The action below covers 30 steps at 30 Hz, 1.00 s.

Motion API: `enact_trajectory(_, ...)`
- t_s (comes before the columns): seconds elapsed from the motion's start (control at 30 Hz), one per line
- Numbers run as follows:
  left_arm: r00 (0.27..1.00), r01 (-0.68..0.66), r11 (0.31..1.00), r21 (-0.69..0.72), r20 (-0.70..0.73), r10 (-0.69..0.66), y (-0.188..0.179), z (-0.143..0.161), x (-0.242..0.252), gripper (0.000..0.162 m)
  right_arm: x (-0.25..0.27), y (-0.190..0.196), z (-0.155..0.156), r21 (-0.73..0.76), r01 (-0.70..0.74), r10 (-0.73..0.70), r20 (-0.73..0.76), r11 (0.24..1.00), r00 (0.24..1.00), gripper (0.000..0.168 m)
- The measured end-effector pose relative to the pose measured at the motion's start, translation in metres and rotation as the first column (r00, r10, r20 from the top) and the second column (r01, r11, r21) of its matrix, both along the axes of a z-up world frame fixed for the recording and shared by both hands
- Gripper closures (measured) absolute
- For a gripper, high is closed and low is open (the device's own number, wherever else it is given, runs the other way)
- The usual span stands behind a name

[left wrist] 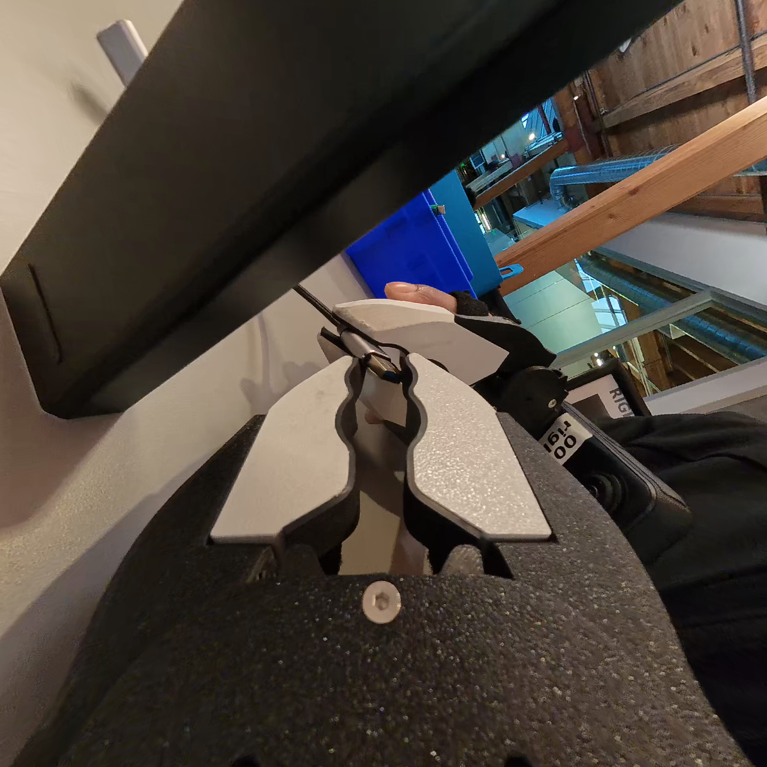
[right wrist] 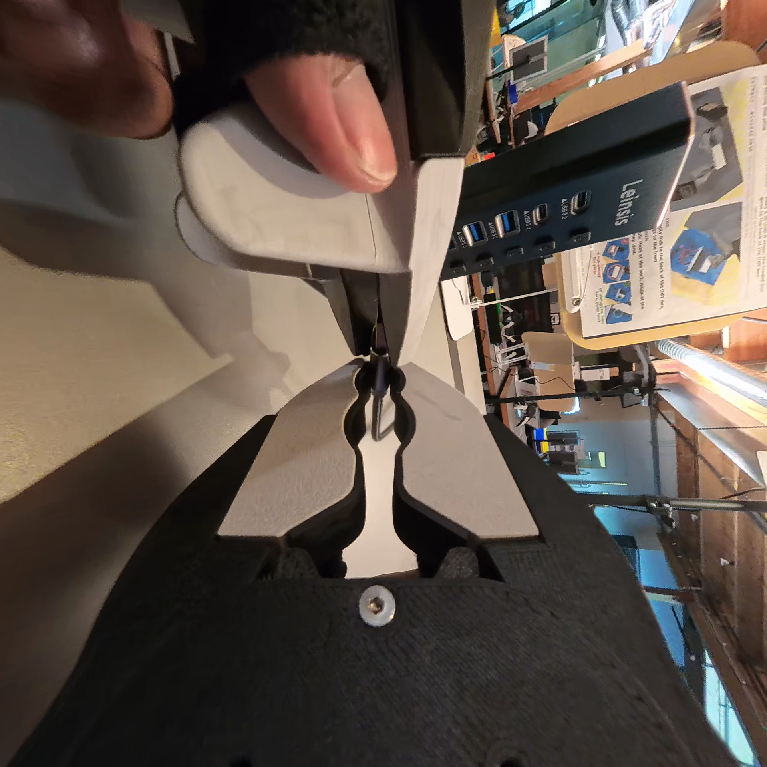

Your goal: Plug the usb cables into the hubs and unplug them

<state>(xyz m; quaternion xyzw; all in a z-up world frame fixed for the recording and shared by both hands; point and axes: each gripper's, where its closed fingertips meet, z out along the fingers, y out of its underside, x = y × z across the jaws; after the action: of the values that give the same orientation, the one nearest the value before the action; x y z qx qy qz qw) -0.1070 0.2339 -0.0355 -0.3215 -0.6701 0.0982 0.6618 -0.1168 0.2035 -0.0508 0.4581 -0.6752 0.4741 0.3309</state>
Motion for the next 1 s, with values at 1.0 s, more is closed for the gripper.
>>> enact_trajectory(1.0, 0.972, 0.205, 0.979, 0.022, -0.121, -0.200, 0.006, 0.018, 0.014, 0.156, 0.022, 0.023, 0.025, 0.184, -0.390, 0.183, 0.656, 0.902, 0.733, 0.150)
